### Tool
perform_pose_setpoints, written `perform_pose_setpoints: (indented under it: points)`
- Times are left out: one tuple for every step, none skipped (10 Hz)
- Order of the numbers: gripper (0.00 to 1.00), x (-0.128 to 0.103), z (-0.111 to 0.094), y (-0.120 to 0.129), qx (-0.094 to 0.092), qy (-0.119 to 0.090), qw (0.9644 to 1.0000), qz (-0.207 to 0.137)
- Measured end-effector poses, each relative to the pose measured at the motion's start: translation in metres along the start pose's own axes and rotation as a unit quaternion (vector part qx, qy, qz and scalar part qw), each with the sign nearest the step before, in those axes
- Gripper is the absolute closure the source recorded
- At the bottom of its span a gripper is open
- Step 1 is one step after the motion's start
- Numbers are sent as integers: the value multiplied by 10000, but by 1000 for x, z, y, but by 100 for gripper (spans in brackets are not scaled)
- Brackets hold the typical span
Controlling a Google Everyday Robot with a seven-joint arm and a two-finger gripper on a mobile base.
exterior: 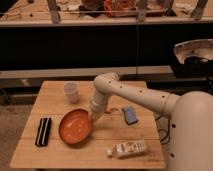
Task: Drag the ceramic bowl in a circle
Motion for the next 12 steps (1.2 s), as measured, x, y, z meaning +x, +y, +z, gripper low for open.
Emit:
perform_pose_setpoints:
  points:
    - [100,3,1,-7,1,-2,10000,-72]
    - [100,9,1,-14,15,-3,9999,-127]
    - [100,18,0,-13,87,3,9999,-118]
    - [100,25,-2,-6,144,12,9999,-61]
    - [100,30,-5,4,191,21,9998,22]
    - [100,31,-7,14,223,32,9997,104]
    - [100,28,-11,35,269,33,9993,274]
    - [100,23,-13,48,282,33,9989,378]
    - [100,13,-14,61,262,20,9986,461]
    - [100,-3,-13,67,243,16,9983,526]
    - [100,-14,-12,67,230,24,9983,539]
    - [100,-25,-9,65,209,32,9984,516]
